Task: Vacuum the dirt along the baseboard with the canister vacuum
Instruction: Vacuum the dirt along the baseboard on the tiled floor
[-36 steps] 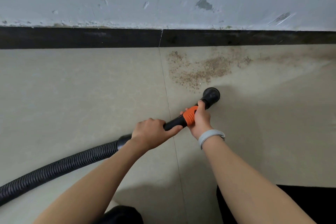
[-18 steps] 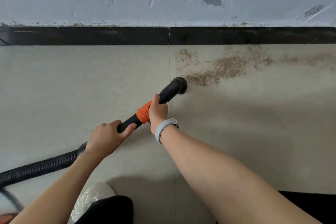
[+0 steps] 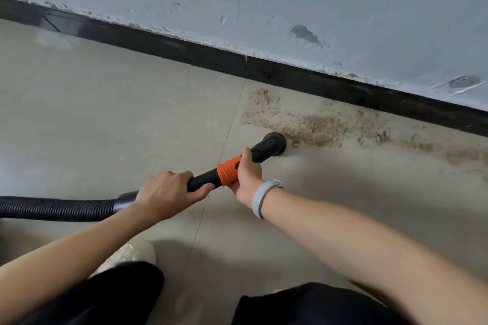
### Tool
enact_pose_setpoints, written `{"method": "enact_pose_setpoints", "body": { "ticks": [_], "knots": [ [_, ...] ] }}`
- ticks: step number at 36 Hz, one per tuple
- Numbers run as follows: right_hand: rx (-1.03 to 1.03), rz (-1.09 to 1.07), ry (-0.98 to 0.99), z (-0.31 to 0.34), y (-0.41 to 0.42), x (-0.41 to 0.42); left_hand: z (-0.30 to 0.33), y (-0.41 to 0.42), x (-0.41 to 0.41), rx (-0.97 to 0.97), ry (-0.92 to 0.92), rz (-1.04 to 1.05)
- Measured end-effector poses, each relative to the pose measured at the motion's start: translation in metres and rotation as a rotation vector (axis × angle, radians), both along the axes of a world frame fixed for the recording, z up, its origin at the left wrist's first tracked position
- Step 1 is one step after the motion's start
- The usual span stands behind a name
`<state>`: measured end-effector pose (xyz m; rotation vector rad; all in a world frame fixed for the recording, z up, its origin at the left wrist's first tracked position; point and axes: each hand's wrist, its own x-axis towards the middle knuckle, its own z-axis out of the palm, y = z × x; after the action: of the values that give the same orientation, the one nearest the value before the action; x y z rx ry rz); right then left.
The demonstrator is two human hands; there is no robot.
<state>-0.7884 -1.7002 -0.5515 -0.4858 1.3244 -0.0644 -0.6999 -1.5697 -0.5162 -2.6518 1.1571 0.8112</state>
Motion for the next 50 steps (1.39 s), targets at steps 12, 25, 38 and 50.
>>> {"method": "enact_pose_setpoints", "body": {
  "ticks": [12, 25, 38, 50],
  "knots": [
    [-0.037, -0.230, 0.036, -0.010, -0.023, -0.055, -0.018, -0.036, -0.036, -0.030, 0.048, -0.180],
    [-0.055, -0.235, 0.039, -0.015, -0.015, -0.042, -0.039, -0.019, -0.025, -0.123, 0.105, -0.147],
    [-0.045, 0.059, 0.023, -0.037, 0.043, 0.055, -0.040, 0.060, 0.030, -0.219, 0.005, 0.161],
    [-0.153, 0.311, 0.076, -0.025, -0.003, 0.091, -0.039, 0.022, 0.047, -0.224, -0.019, 0.304]
  ]
}}
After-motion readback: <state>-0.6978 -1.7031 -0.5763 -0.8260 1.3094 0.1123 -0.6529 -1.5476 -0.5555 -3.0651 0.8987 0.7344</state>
